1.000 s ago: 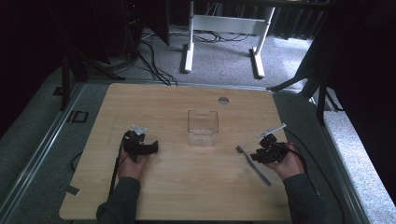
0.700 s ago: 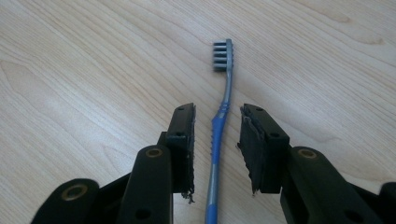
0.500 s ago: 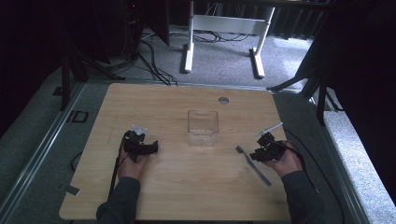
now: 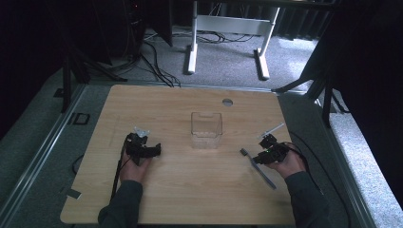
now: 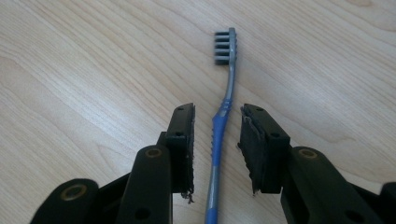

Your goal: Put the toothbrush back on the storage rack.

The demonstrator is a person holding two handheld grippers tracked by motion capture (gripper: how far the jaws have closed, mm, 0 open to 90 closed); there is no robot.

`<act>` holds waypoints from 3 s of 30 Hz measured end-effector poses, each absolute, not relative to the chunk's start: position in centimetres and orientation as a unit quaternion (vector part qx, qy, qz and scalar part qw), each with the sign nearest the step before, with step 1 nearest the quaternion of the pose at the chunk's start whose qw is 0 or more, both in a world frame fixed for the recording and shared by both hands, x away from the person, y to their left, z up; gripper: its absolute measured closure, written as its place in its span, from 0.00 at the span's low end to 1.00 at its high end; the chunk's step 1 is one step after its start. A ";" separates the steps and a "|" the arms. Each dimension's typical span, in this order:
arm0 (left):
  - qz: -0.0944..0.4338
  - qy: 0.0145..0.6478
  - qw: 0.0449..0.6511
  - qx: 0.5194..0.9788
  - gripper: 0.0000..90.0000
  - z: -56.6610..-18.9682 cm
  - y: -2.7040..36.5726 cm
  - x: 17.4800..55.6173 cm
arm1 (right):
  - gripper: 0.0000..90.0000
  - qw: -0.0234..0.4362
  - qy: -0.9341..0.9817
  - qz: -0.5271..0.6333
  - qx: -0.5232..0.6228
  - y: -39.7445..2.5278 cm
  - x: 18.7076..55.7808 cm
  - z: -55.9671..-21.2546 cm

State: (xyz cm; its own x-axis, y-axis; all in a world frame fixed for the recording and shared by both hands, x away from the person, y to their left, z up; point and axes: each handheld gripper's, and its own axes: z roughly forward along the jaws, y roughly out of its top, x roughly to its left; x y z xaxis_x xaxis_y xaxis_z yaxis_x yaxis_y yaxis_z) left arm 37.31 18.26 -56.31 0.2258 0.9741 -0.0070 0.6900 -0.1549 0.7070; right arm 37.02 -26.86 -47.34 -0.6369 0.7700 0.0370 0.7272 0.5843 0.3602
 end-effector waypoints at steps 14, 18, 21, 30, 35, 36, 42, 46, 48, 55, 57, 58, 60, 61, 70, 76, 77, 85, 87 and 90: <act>0.235 0.576 0.302 0.723 0.16 -56.3 18.3 37.3 | 0.73 0.050 0.893 0.155 0.420 -26.8 37.5 -48.1; 0.235 0.576 0.302 0.722 0.16 -56.3 18.3 37.3 | 0.74 0.045 0.895 0.148 0.419 -26.8 37.6 -48.2; 0.235 0.576 0.302 0.723 0.16 -56.3 18.3 37.3 | 0.75 0.040 0.896 0.145 0.418 -26.7 37.7 -48.3; 0.236 0.576 0.302 0.722 0.16 -56.3 18.3 37.3 | 0.75 0.034 0.898 0.136 0.418 -26.7 37.9 -48.6; 0.235 0.576 0.302 0.722 0.16 -56.3 18.3 37.3 | 0.75 0.031 0.899 0.131 0.418 -26.7 38.0 -48.8; 0.235 0.576 0.302 0.722 0.16 -56.3 18.3 37.3 | 0.75 0.030 0.899 0.129 0.417 -26.7 38.0 -48.8; 0.235 0.576 0.302 0.722 0.16 -56.3 18.3 37.3 | 0.77 0.025 0.900 0.124 0.417 -26.6 38.1 -49.0; 0.235 0.576 0.302 0.722 0.16 -56.3 18.3 37.3 | 0.77 0.023 0.902 0.119 0.414 -26.6 38.2 -49.1; 0.235 0.576 0.302 0.723 0.16 -56.3 18.3 37.3 | 0.78 0.022 0.903 0.117 0.413 -26.5 38.2 -49.2; 0.235 0.576 0.302 0.722 0.16 -56.3 18.3 37.3 | 0.78 0.017 0.904 0.109 0.413 -26.5 38.2 -49.4; 0.235 0.576 0.302 0.722 0.16 -56.3 18.3 37.3 | 0.78 0.015 0.905 0.105 0.412 -26.4 38.2 -49.4; 0.235 0.576 0.302 0.722 0.16 -56.3 18.3 37.3 | 0.78 0.016 0.906 0.104 0.410 -26.4 38.2 -49.5; 0.235 0.576 0.302 0.722 0.16 -56.3 18.3 37.3 | 0.78 0.014 0.906 0.101 0.410 -26.3 38.2 -49.5; 0.235 0.576 0.302 0.723 0.16 -56.3 18.3 37.3 | 0.78 0.013 0.906 0.101 0.410 -26.3 38.2 -49.5; 0.235 0.576 0.302 0.723 0.16 -56.3 18.3 37.3 | 0.79 0.010 0.910 0.088 0.406 -26.0 38.2 -49.9; 0.235 0.576 0.302 0.722 0.16 -56.3 18.3 37.3 | 0.80 0.015 0.910 0.085 0.406 -26.0 38.3 -50.1; 0.235 0.576 0.302 0.723 0.16 -56.3 18.3 37.3 | 0.80 0.016 0.909 0.084 0.407 -26.0 38.3 -50.1; 0.235 0.576 0.302 0.722 0.16 -56.3 18.3 37.3 | 0.81 0.015 0.910 0.080 0.405 -26.0 38.4 -50.5; 0.235 0.576 0.302 0.723 0.16 -56.3 18.3 37.3 | 0.82 0.014 0.910 0.078 0.407 -26.0 38.4 -50.6; 0.235 0.576 0.302 0.722 0.16 -56.3 18.3 37.3 | 0.83 0.014 0.910 0.077 0.407 -25.9 38.4 -50.7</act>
